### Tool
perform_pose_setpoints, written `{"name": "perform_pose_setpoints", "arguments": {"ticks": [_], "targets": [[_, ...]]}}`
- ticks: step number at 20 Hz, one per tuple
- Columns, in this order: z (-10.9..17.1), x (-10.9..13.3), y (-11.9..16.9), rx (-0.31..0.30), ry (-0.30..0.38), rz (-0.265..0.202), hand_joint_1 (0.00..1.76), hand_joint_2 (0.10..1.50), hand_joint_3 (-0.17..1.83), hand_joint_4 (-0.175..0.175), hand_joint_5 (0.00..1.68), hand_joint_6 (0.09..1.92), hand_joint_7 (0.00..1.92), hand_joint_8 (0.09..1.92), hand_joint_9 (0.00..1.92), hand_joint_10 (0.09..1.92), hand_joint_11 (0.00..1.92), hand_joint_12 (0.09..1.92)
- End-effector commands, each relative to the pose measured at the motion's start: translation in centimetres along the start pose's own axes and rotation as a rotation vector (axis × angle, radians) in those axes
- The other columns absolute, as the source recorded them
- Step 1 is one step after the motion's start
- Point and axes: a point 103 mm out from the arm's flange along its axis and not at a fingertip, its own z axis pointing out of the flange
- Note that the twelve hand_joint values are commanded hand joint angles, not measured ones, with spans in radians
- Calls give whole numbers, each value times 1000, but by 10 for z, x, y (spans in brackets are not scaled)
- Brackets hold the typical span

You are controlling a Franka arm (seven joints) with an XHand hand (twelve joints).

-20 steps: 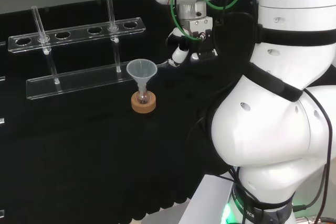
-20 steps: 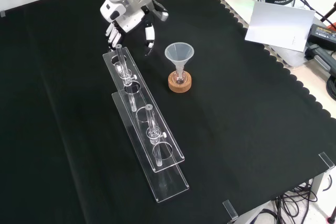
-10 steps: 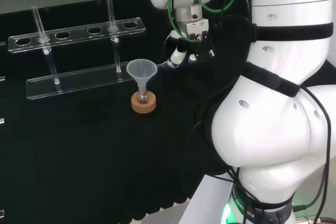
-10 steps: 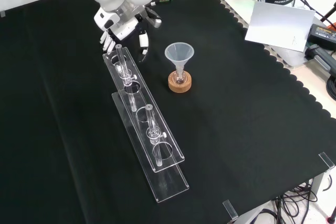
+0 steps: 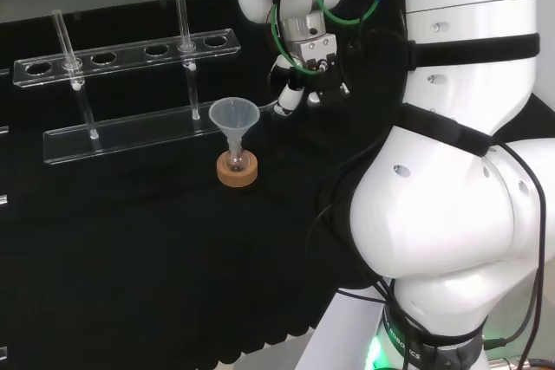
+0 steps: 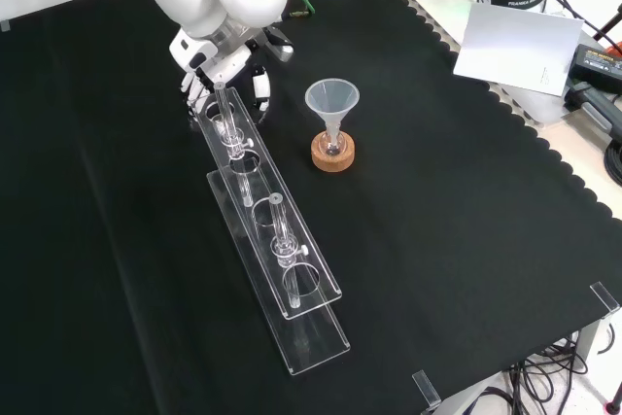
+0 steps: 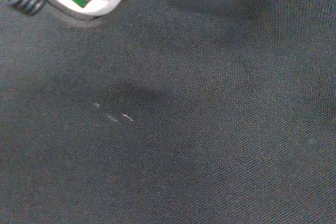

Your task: Pick up the weighing funnel.

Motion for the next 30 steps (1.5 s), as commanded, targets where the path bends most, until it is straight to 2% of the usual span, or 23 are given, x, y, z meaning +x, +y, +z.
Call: {"name": "perform_pose_setpoints", "arguments": {"ticks": [1,7,13,30], "targets": [[1,-5,1,-35,-3,2,889,570,539,-11,570,87,400,688,632,571,386,1318],[5,-9,6,-39,-42,-5,910,574,540,0,619,88,434,690,661,570,405,1313],[7,-10,13,-50,-42,-12,919,576,540,3,637,101,452,689,678,565,419,1308],[7,-10,28,-33,-62,-8,927,593,550,20,730,207,485,669,713,530,454,1284]]}}
